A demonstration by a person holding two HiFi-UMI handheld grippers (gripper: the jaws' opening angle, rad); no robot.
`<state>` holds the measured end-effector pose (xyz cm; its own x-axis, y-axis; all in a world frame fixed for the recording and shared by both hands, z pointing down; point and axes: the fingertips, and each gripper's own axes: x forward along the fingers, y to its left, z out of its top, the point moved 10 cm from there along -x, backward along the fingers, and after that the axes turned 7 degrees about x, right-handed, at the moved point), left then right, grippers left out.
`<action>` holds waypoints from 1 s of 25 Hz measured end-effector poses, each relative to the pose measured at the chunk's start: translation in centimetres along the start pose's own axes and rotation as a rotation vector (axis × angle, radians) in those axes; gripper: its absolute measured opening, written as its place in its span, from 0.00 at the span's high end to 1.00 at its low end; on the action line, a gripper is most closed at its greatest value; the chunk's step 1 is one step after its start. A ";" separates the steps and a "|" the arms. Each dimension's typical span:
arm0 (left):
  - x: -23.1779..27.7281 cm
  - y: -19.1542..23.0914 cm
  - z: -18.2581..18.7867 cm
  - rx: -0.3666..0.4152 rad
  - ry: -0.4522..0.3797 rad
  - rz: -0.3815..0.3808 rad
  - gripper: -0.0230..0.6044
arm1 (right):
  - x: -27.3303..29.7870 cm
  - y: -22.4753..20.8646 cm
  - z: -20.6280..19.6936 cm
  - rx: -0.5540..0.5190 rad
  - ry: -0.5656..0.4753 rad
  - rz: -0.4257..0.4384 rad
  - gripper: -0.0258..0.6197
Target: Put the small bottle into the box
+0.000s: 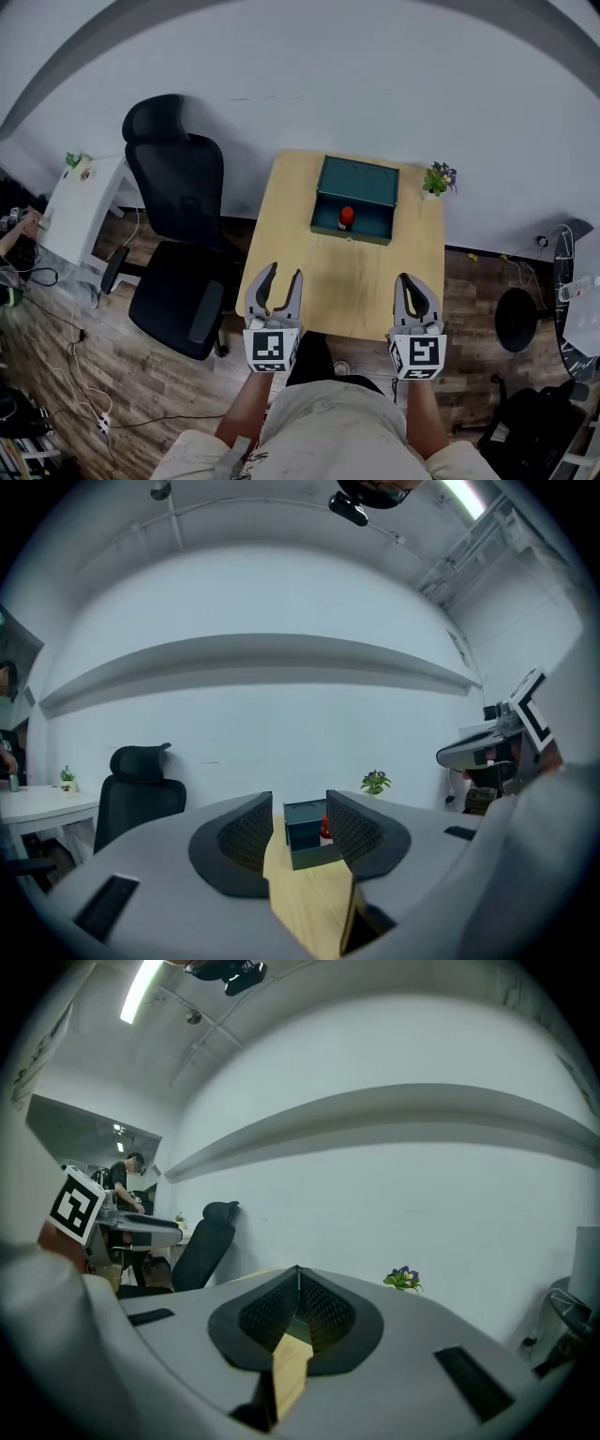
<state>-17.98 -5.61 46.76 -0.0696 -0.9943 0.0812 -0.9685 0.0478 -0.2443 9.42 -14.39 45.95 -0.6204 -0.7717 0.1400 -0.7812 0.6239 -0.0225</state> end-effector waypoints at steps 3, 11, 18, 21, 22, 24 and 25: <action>-0.3 -0.1 0.1 0.000 -0.006 0.005 0.67 | -0.4 -0.3 0.1 -0.004 0.001 -0.011 0.93; -0.4 -0.3 0.1 0.017 -0.006 0.002 0.67 | -0.8 -0.8 0.4 -0.002 -0.010 -0.031 0.93; -0.4 -0.4 0.0 0.007 0.004 0.027 0.77 | -1.2 -0.7 0.3 0.004 -0.013 -0.034 0.93; -0.4 -0.6 -0.1 0.008 0.005 0.031 0.83 | -1.3 -0.7 0.1 0.008 -0.013 -0.036 0.93; -0.5 -0.6 -0.1 0.008 0.002 0.034 0.85 | -1.3 -0.7 0.0 0.009 -0.012 -0.037 0.93; -0.6 -0.6 0.0 0.007 -0.004 0.036 0.90 | -1.5 -0.6 0.0 0.010 -0.011 -0.037 0.93; -0.7 -0.6 0.1 0.008 -0.004 0.037 0.92 | -1.6 -0.6 0.0 0.009 -0.011 -0.036 0.93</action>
<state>-17.34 -4.97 46.73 -0.1041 -0.9922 0.0684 -0.9633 0.0834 -0.2551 10.86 -13.55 45.76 -0.5923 -0.7952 0.1298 -0.8038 0.5943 -0.0269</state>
